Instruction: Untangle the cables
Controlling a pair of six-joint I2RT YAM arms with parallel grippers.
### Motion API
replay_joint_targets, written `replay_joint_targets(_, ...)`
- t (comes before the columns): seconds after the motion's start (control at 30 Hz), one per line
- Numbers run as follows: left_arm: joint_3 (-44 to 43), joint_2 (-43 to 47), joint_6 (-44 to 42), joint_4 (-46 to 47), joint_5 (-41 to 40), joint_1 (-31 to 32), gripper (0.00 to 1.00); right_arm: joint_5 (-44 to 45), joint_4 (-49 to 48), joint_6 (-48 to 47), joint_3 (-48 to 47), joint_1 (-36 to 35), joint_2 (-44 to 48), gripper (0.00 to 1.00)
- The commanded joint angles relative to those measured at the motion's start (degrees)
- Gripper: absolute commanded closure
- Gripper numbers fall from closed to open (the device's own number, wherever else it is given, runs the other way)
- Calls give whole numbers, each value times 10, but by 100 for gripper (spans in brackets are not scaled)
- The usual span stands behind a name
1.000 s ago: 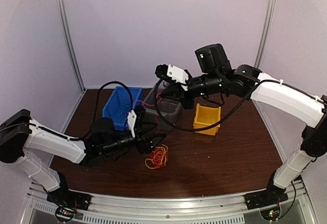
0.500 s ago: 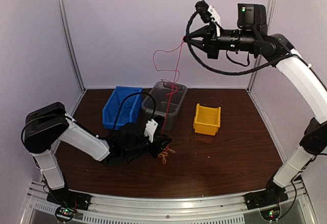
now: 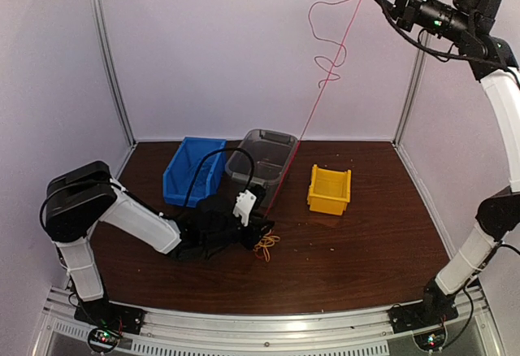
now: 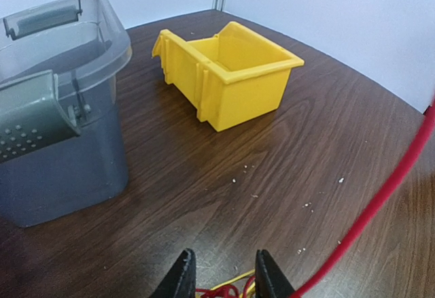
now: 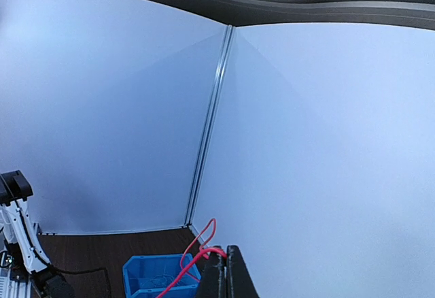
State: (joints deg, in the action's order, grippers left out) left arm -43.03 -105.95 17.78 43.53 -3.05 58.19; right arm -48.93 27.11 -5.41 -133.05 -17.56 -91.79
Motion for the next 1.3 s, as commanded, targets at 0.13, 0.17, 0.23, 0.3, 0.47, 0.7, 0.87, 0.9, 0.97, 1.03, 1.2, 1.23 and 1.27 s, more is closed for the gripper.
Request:
replay_joint_targets(0.13,-12,-17,6,-62,-25,-9,67,-110,-229,223,-43,143,-5,100)
replay_joint_targets(0.17,-13,-17,6,-64,-24,-10,67,-120,-259,250,-43,162,-5,100)
replay_joint_targets(0.23,-17,-19,4,-70,-23,-11,66,-132,-320,309,-41,200,-7,100)
replay_joint_targets(0.3,-19,-20,3,-76,-26,-12,63,-142,-378,362,-40,233,-11,100)
replay_joint_targets(0.47,-5,-3,4,-70,-31,-12,59,-148,-434,411,-24,271,-15,100)
replay_joint_targets(0.7,68,100,-11,-3,-9,-11,66,-220,-494,383,297,223,66,100)
replay_joint_targets(0.87,90,187,-38,-37,-20,-11,80,-191,-207,89,483,181,132,100)
replay_joint_targets(0.9,86,205,-43,-60,-25,-11,85,-180,-182,58,517,181,140,100)
replay_joint_targets(0.97,75,239,-59,-115,-41,-11,92,-149,-107,-30,573,181,150,100)
replay_joint_targets(1.03,66,271,-73,-166,-54,-11,93,-108,-26,-123,612,181,155,100)
replay_joint_targets(1.2,51,335,-92,-295,-77,-11,93,14,169,-389,686,182,147,100)
replay_joint_targets(1.23,49,340,-95,-318,-73,-11,93,41,204,-440,696,182,141,100)
replay_joint_targets(1.27,49,345,-97,-337,-65,-11,93,61,247,-498,704,183,132,100)
